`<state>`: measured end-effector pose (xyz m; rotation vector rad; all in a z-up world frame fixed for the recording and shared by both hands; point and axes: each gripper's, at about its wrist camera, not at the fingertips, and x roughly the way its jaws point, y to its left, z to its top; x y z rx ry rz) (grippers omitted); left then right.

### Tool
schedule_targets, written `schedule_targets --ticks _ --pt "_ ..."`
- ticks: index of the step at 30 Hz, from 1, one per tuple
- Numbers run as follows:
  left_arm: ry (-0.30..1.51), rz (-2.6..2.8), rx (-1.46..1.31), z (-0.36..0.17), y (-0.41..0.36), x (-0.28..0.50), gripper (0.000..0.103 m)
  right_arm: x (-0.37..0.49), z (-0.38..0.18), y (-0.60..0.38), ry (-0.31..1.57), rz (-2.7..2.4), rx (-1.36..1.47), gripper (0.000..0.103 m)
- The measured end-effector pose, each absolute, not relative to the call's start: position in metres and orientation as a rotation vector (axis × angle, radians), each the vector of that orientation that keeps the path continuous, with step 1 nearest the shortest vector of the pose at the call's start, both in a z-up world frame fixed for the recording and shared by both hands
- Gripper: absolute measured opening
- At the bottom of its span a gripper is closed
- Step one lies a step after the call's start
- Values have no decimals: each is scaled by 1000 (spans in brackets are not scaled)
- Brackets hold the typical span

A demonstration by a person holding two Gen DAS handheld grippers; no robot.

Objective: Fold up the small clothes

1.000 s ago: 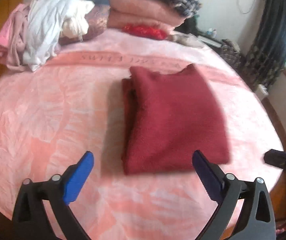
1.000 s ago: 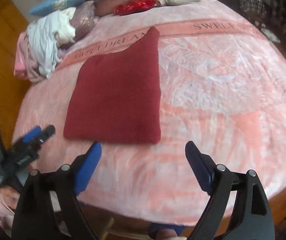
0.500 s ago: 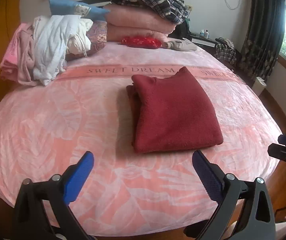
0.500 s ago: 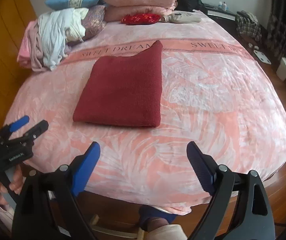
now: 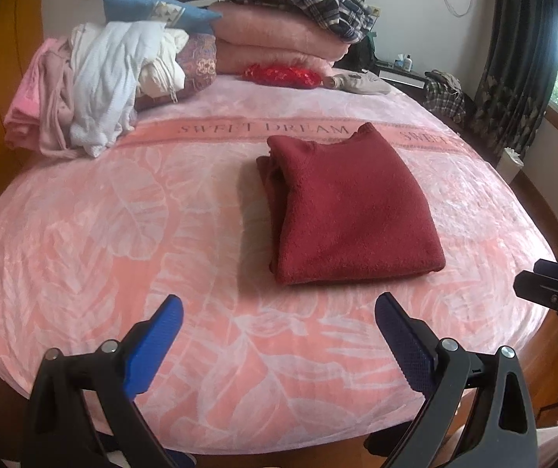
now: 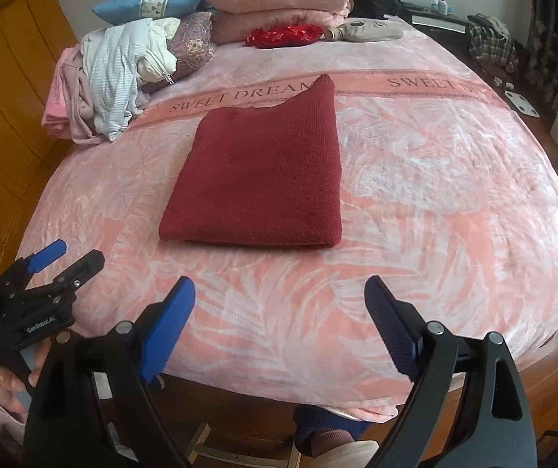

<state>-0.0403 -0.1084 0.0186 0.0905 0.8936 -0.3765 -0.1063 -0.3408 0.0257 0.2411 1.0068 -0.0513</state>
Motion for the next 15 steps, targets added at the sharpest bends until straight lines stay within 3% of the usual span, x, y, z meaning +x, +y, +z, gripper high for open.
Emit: schedule_targets --ticks 15 --pt "927 -374 120 9 -110 -46 99 -99 10 -341 1052 -43 267 91"
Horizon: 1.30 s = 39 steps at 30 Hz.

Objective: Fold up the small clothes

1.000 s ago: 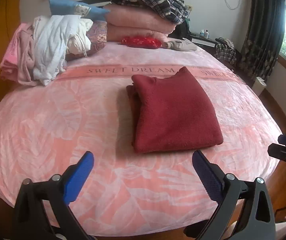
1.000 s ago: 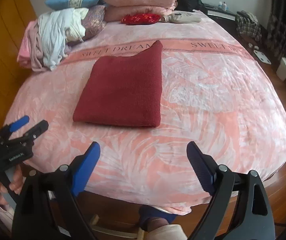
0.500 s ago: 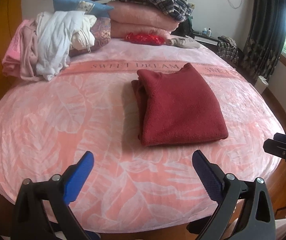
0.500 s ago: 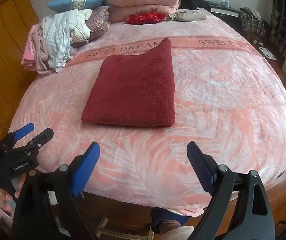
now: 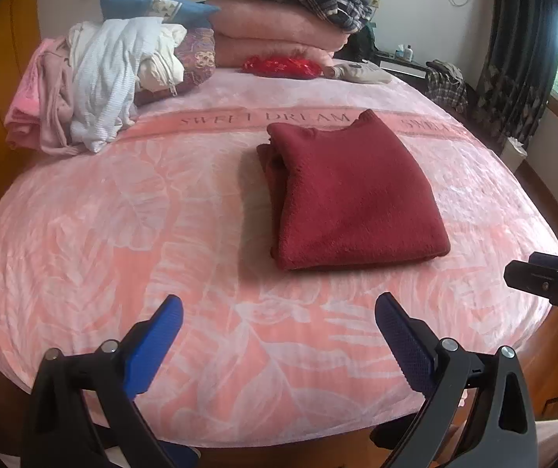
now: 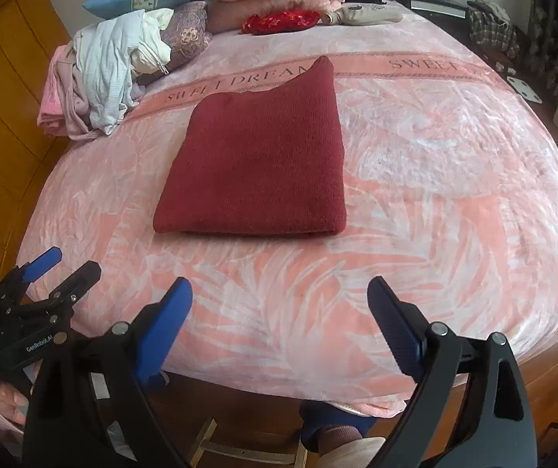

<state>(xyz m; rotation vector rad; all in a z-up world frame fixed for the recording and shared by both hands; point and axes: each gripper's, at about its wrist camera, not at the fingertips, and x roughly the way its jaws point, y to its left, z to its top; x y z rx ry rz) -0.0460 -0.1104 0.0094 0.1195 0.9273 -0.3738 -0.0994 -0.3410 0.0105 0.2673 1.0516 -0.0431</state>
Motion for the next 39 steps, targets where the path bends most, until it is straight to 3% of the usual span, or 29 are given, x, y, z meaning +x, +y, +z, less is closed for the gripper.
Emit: schedule_targets --ticks 39 --pt "942 -365 135 -1 -110 -43 99 -98 3 -335 1082 -19 271 92"
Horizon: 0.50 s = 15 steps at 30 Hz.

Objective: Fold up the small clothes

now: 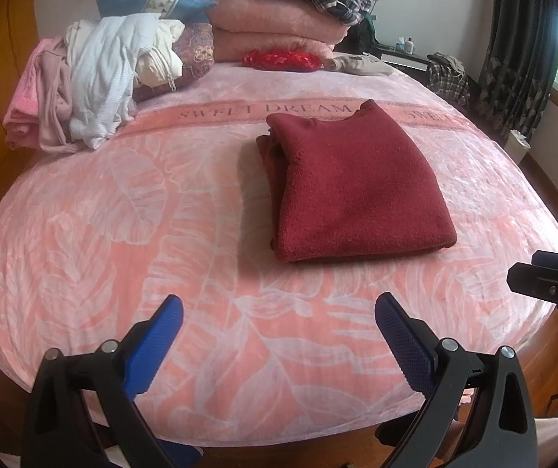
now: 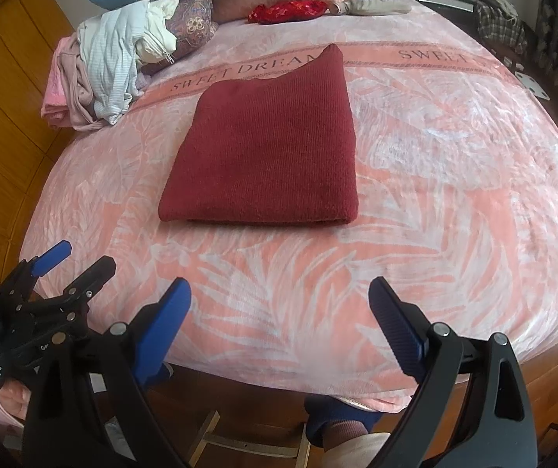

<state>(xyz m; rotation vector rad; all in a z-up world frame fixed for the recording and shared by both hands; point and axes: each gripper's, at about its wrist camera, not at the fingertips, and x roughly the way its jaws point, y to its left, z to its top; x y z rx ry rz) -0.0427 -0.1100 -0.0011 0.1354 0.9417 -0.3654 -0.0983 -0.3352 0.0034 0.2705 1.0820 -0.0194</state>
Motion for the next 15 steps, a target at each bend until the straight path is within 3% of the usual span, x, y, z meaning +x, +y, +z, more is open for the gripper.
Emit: schedule_targets --ticks 15 --pt "947 -361 130 -1 -108 -43 99 -99 3 -337 1083 -23 287 92"
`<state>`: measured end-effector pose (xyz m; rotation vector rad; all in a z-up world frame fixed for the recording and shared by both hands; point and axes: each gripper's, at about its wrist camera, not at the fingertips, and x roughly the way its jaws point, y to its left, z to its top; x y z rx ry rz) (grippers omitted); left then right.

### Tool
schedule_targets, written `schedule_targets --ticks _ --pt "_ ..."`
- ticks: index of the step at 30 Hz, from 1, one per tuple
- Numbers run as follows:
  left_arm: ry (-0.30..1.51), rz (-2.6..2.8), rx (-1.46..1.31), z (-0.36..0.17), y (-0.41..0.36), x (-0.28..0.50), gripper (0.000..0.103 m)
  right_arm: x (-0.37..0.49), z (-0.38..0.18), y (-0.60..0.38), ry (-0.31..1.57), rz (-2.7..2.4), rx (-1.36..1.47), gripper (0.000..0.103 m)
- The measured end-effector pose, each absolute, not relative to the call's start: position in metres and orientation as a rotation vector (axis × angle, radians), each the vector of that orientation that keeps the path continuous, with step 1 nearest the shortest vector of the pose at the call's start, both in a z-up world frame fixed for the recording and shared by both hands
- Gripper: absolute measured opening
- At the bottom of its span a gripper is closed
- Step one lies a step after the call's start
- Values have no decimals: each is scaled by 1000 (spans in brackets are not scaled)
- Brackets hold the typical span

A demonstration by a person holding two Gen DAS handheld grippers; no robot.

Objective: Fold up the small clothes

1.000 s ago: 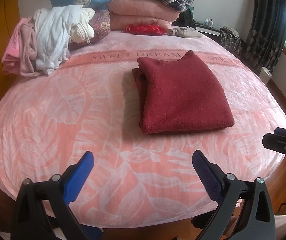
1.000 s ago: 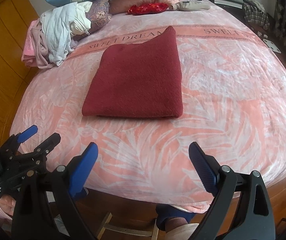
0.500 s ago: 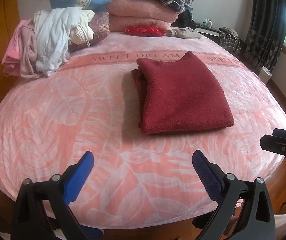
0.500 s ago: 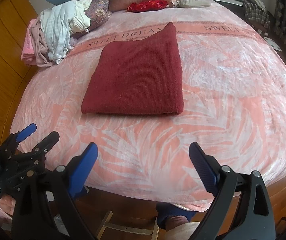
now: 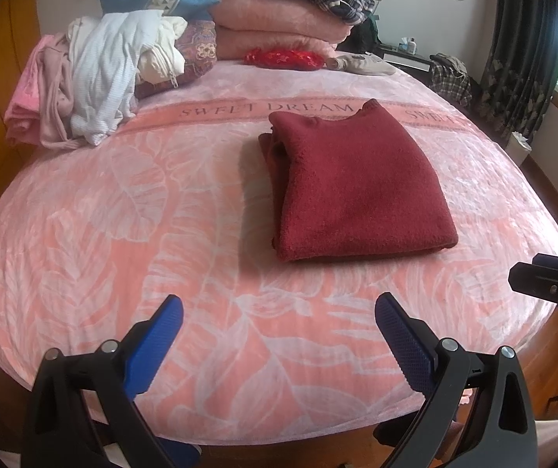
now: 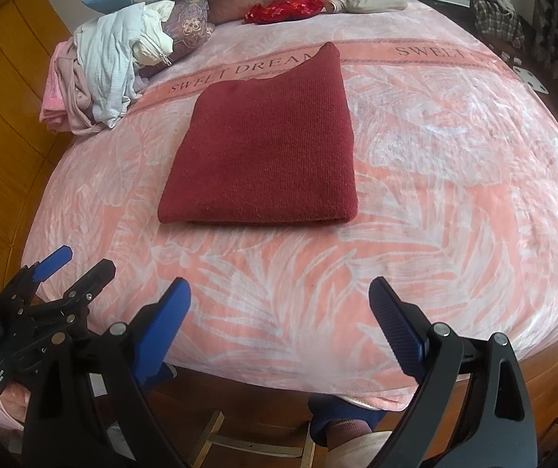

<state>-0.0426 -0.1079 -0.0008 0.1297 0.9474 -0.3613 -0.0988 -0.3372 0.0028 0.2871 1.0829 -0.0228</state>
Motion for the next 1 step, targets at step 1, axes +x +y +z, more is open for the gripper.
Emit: schedule_targets --ticks 1 --pt "947 -364 132 -1 -108 -42 99 -98 3 -338 1083 -22 286 92"
